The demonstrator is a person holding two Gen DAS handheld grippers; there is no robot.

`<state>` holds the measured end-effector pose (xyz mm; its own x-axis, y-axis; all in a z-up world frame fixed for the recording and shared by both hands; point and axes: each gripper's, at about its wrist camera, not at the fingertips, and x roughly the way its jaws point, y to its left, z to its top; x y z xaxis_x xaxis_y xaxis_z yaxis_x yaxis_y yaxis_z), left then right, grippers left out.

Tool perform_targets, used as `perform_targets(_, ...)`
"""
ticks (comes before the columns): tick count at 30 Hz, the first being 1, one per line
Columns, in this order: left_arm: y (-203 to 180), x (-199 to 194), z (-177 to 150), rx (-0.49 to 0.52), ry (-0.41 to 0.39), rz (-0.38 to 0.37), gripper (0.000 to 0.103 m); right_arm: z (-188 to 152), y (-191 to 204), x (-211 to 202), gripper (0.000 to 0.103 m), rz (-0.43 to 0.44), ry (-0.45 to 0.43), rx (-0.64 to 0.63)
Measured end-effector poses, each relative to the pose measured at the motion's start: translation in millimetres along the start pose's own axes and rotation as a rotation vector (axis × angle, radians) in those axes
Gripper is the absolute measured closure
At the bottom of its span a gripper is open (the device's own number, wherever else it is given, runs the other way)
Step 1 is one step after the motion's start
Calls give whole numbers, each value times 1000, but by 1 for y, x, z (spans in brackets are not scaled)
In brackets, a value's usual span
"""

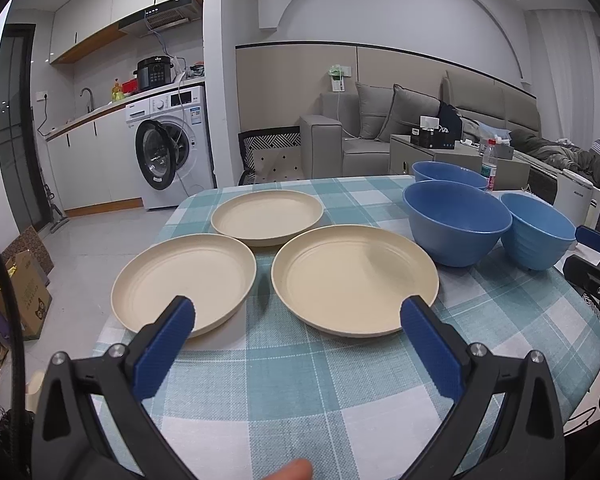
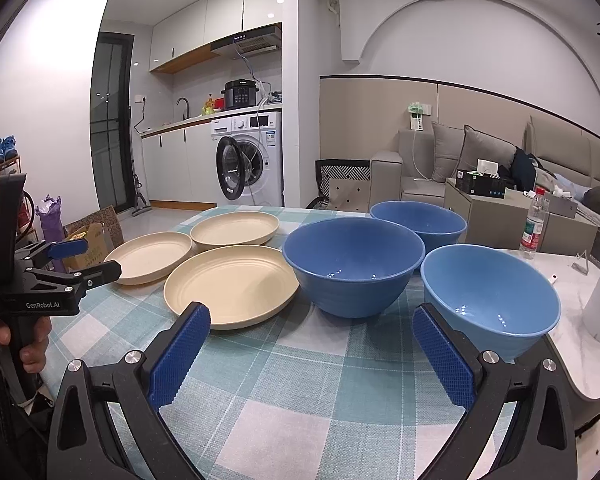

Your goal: Organize plates and bowls

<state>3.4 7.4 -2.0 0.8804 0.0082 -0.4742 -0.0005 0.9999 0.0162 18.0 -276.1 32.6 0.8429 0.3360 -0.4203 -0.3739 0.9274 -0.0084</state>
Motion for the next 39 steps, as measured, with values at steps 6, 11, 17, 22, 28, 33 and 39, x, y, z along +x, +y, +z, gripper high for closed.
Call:
perform_targets(6,3,-4,2,-4,-5,4,0,3,0,-1,0,0,-2,0)
perform_targets(11,7,-7,5,-8,-12,6,0,8,3,-3,0,3,-3,-5)
perform_targets(17,10,-9,9,-8,-17,13,0,13,3,-1,0,4,0,3)
perform_targets(22,14,-12,13,-13,-26,14,0,16,3,-2,0,-2,0,8)
perform_targets(28,15,-13,20,-9,-33,13,0,26,5,-1,0,-1,11,4)
perform_targets(33,20,-12,26,-19,-34,10,0,38,11,0,0,16,17,-19)
perform_targets(39,34,-9,36,-38,-30,20,0,63,23,4,0,39,38,-54)
